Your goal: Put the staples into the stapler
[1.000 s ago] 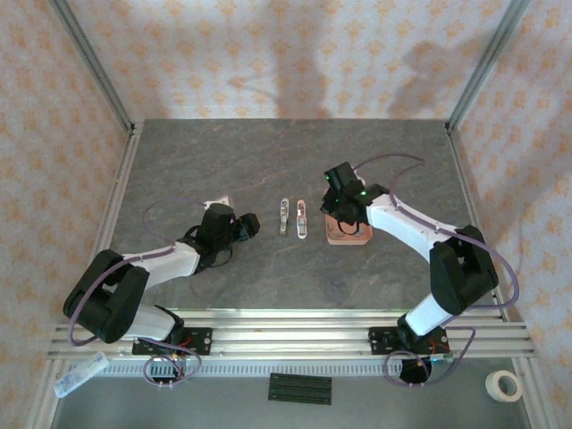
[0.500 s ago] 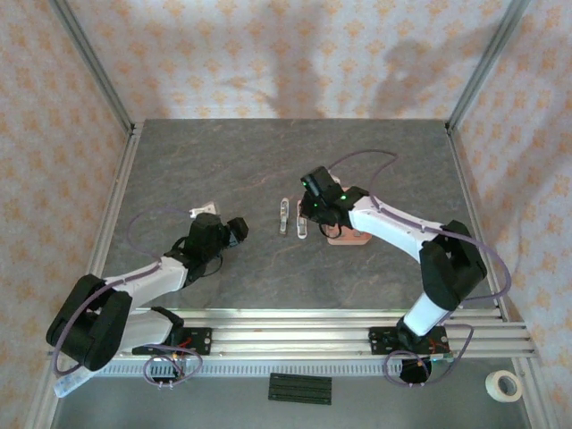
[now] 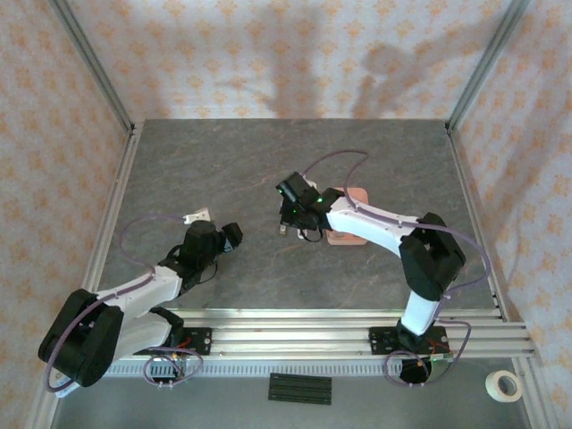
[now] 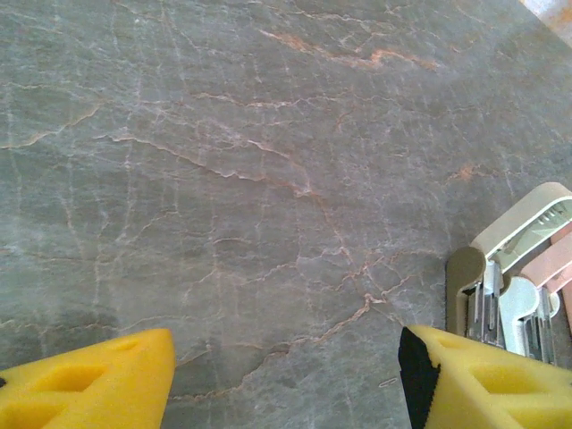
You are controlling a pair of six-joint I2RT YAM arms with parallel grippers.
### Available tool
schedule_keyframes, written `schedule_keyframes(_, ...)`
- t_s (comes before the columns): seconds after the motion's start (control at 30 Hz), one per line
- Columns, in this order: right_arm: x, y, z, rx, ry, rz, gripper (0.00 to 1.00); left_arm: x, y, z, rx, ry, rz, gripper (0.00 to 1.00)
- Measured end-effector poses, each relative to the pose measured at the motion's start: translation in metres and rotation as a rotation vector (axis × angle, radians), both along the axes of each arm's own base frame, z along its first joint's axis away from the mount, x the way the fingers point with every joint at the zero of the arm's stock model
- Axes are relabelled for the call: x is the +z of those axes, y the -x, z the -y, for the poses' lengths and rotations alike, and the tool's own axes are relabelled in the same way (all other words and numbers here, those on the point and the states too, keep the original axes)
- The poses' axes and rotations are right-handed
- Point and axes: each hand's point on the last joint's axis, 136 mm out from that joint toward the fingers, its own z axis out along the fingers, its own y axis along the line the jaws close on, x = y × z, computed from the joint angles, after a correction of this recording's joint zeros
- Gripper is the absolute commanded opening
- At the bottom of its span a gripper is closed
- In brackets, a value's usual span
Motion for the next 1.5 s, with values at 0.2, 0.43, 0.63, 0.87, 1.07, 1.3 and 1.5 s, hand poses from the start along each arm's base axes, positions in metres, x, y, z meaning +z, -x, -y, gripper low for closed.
schedule_keyframes(0.2, -0.006, 0.002, -0.006, 0.001, 0.008, -0.019, 0.19, 0.005, 0.003, -0.005, 0.006, -0.015, 0.028, 0.69)
schedule_keyframes(0.43, -0.014, 0.000, -0.010, -0.008, 0.019, -0.037, 0.19, -0.001, 0.008, -0.011, 0.016, -0.044, 0.030, 0.71)
schedule_keyframes(0.63, -0.020, -0.001, -0.011, -0.012, 0.030, -0.050, 0.19, -0.011, 0.011, -0.015, 0.021, -0.071, 0.005, 0.72)
schedule_keyframes(0.87, -0.020, -0.004, -0.015, -0.014, 0.029, -0.052, 0.19, -0.017, 0.012, -0.015, 0.019, -0.079, -0.006, 0.72)
schedule_keyframes(1.07, -0.030, -0.003, -0.014, -0.017, 0.047, -0.072, 0.19, -0.016, 0.011, -0.015, 0.017, -0.078, 0.004, 0.72)
schedule_keyframes(1.3, -0.033, -0.006, -0.017, -0.017, 0.056, -0.080, 0.19, -0.021, 0.012, -0.016, 0.017, -0.083, -0.004, 0.72)
schedule_keyframes(1.5, -0.032, -0.009, -0.019, -0.019, 0.060, -0.079, 0.19, -0.029, 0.013, -0.016, 0.016, -0.093, -0.028, 0.72)
